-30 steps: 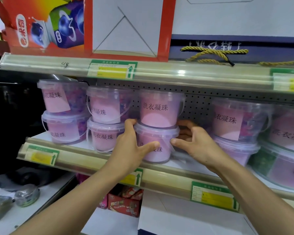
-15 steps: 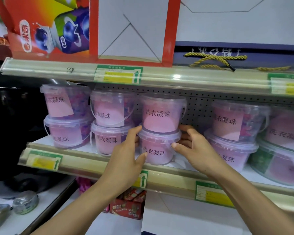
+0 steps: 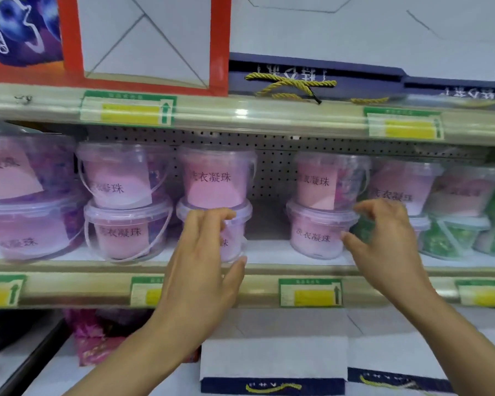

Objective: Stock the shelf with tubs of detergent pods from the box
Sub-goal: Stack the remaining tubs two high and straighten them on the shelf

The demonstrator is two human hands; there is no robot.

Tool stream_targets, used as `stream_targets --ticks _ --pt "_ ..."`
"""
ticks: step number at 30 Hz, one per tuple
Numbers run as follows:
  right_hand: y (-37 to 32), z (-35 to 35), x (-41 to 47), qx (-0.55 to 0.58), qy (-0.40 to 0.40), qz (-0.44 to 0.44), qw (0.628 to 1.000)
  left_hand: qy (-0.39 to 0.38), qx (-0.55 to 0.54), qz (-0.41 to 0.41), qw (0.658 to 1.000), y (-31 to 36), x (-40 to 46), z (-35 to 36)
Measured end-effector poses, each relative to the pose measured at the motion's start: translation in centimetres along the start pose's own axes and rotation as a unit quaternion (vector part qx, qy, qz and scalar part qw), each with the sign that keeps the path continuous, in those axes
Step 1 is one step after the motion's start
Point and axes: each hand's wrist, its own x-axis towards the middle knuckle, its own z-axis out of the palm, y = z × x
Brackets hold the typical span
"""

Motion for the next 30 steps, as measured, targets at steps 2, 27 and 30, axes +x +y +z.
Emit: stream_targets --ticks 2,27,30 --pt "0.9 0.1 0.5 -0.012 -0.030 -0.001 0.999 -0.032 -0.037 0.015 0.999 0.9 0.5 1.1" --pt "4.4 0.1 1.5 0.008 -0.096 -0.143 0.985 -0.130 -0.243 -0.196 0.941 4.2 8.6 10.6" --pt "4.1 0.2 1.0 0.002 -0.101 -0.148 0.984 -0.139 -0.306 -0.215 0.917 4.2 8.4 10.6"
